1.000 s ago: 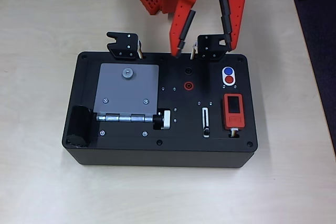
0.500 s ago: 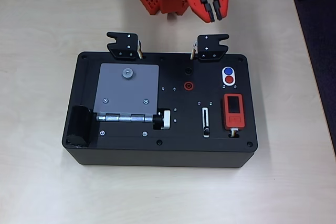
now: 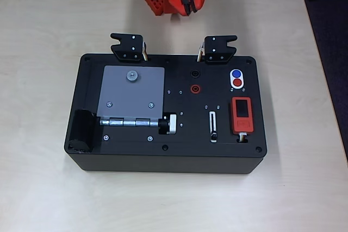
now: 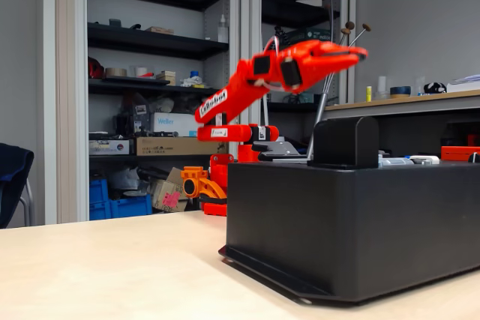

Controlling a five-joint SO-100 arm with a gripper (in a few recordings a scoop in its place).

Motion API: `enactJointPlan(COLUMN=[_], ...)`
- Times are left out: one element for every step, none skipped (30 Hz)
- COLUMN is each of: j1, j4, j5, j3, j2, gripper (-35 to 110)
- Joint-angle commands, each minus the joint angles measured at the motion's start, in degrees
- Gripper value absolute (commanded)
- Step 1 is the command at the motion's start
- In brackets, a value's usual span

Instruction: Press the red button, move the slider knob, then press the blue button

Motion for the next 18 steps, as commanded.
enactJointPlan(j1=[-0.6, -0.4, -0.2, 0.4, 0.7, 1.1, 1.5, 1.7, 1.8, 1.8, 1.8, 1.6, 1.1, 1.1, 0.9, 0.6, 0.6, 0.6], j4=[-3.9, -5.7, -6.9, -8.8, -11.4, -14.6, -18.0, -20.4, -22.1, -23.7, -25.5, -27.4, -29.4, -31.8, -34.4, -37.4, -39.5, -41.7], j5=[3.1, 2.9, 3.3, 3.3, 3.4, 4.2, 5.4, 6.2, 7.6, 8.8, 10.0, 11.4, 13.4, 14.4, 15.8, 17.2, 18.5, 19.4], j3=[4.7, 5.3, 5.4, 5.9, 6.9, 8.0, 9.4, 10.5, 11.0, 11.3, 11.6, 11.9, 12.1, 12.4, 12.9, 13.5, 13.7, 13.8], j2=[4.3, 4.4, 4.5, 4.6, 4.5, 4.4, 4.4, 4.3, 4.2, 4.2, 4.2, 4.2, 4.2, 4.2, 4.2, 4.2, 4.2, 4.2], gripper=[0, 0, 0, 0, 0, 0, 0, 0, 0, 0, 0, 0, 0, 0, 0, 0, 0, 0])
